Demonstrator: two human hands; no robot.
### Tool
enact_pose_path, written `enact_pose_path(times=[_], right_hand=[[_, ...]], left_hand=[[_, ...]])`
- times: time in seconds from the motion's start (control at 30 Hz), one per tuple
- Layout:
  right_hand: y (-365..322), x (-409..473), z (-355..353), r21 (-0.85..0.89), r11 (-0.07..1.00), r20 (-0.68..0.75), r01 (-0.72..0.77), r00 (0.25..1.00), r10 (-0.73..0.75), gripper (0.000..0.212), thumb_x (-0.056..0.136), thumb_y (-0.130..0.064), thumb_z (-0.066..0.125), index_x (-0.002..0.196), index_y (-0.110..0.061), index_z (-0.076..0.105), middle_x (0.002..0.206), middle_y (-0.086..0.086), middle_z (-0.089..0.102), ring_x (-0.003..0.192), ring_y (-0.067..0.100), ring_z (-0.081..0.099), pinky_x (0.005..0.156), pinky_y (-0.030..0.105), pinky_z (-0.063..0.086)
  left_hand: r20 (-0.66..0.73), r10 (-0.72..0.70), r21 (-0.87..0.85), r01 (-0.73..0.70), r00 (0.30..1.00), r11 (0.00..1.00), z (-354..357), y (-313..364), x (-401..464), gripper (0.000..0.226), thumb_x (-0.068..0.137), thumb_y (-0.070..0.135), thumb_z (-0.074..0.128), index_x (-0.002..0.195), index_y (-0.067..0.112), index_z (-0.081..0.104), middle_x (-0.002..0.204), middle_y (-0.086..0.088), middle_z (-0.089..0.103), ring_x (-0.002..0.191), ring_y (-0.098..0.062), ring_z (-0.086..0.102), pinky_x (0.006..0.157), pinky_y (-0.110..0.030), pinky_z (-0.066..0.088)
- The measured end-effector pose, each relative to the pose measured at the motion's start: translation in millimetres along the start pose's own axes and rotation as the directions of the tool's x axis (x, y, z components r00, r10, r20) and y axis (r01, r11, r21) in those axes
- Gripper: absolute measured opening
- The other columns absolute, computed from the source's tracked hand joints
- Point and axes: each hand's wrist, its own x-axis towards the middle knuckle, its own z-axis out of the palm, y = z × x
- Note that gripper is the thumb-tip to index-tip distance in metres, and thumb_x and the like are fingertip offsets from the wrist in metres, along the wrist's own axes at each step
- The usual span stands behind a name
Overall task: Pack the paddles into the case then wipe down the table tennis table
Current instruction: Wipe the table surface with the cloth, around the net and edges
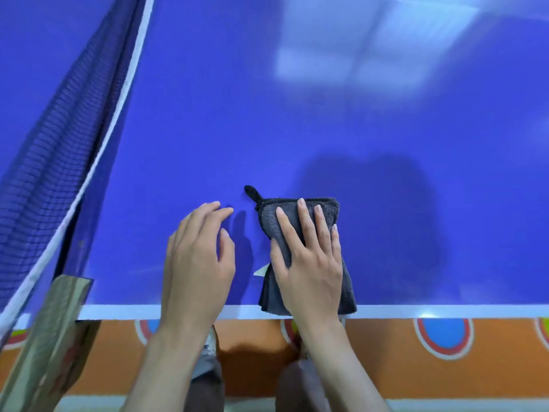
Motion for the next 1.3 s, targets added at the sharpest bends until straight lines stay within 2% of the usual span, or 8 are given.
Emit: enact_pose_path(times=[0.1,0.47,0.6,0.73,0.83,1.0,1.1,1.3], right_hand=[[57.5,0.9,-15.5,-0.019,0.999,-0.009,-0.034,0.999,0.034,0.053,0.104,-0.049,0.048,0.156,-0.04,0.046,0.17,-0.006,0.03,0.16,0.018,0.02,0.129,0.049,0.021],[262.1,8.8,-73.1,-0.016,0.987,-0.105,-0.162,0.982,0.159,0.054,0.101,-0.046,0.051,0.154,-0.036,0.05,0.169,-0.007,0.034,0.159,0.018,0.024,0.126,0.051,0.028],[299.5,9.2,-84.2,-0.034,0.984,-0.099,-0.176,0.98,0.172,0.055,0.102,-0.046,0.049,0.155,-0.034,0.049,0.169,-0.004,0.033,0.159,0.02,0.024,0.126,0.053,0.027],[292.1,14.4,-82.9,-0.129,0.978,-0.081,-0.162,0.985,0.152,0.057,0.102,-0.045,0.046,0.158,-0.032,0.045,0.169,0.003,0.033,0.159,0.027,0.025,0.126,0.057,0.025],[285.3,40.0,-79.6,-0.115,0.983,-0.102,-0.145,0.986,0.134,0.056,0.103,-0.046,0.043,0.157,-0.032,0.047,0.169,0.003,0.035,0.157,0.028,0.028,0.125,0.058,0.025],[259.6,100.9,-59.0,-0.121,0.973,-0.149,-0.196,0.973,0.177,0.055,0.103,-0.046,0.044,0.157,-0.035,0.045,0.169,0.0,0.034,0.157,0.028,0.028,0.126,0.057,0.022],[225.1,114.4,-46.2,-0.121,0.968,-0.146,-0.22,0.969,0.202,0.056,0.103,-0.045,0.043,0.158,-0.035,0.043,0.17,0.0,0.032,0.158,0.028,0.026,0.126,0.057,0.021],[113.2,120.4,-12.4,-0.132,0.987,-0.097,-0.094,0.992,0.081,0.055,0.104,-0.044,0.043,0.159,-0.033,0.043,0.171,0.001,0.03,0.158,0.028,0.026,0.127,0.056,0.02]], left_hand=[[0.019,0.034,-0.006,-0.034,0.999,0.999,35.6,44.1,-4.8,0.036,0.101,0.01,0.054,0.134,0.019,0.062,0.142,0.005,0.058,0.138,-0.014,0.046,0.112,-0.033,0.036],[0.054,0.133,-0.007,-0.133,0.99,0.991,140.6,170.1,-5.6,0.037,0.097,0.005,0.058,0.131,0.02,0.064,0.14,0.006,0.059,0.139,-0.014,0.047,0.109,-0.037,0.041],[0.054,0.173,-0.012,-0.172,0.984,0.985,157.8,198.4,-2.2,0.038,0.097,0.005,0.058,0.132,0.019,0.063,0.141,0.007,0.058,0.141,-0.013,0.045,0.11,-0.034,0.038],[0.042,0.188,0.007,-0.188,0.981,0.982,159.7,209.0,-13.7,0.041,0.096,0.003,0.06,0.134,0.02,0.063,0.142,0.006,0.058,0.142,-0.014,0.045,0.111,-0.036,0.039],[0.03,0.166,0.024,-0.167,0.986,0.986,153.3,199.1,-18.4,0.04,0.098,0.005,0.057,0.135,0.02,0.062,0.141,0.007,0.059,0.142,-0.014,0.046,0.111,-0.037,0.039],[0.016,0.052,0.02,-0.052,0.999,0.998,126.9,169.2,2.8,0.042,0.099,0.004,0.057,0.137,0.023,0.059,0.136,0.008,0.061,0.142,-0.01,0.043,0.113,-0.023,0.026],[0.007,0.041,0.026,-0.041,0.999,0.999,102.2,144.5,20.9,0.043,0.098,0.005,0.058,0.137,0.023,0.058,0.136,0.011,0.06,0.143,-0.008,0.042,0.113,-0.018,0.022],[-0.1,-0.007,0.032,0.01,0.995,0.999,41.6,74.5,62.6,0.041,0.099,0.006,0.055,0.138,0.022,0.058,0.139,0.008,0.059,0.143,-0.011,0.043,0.113,-0.028,0.029]])
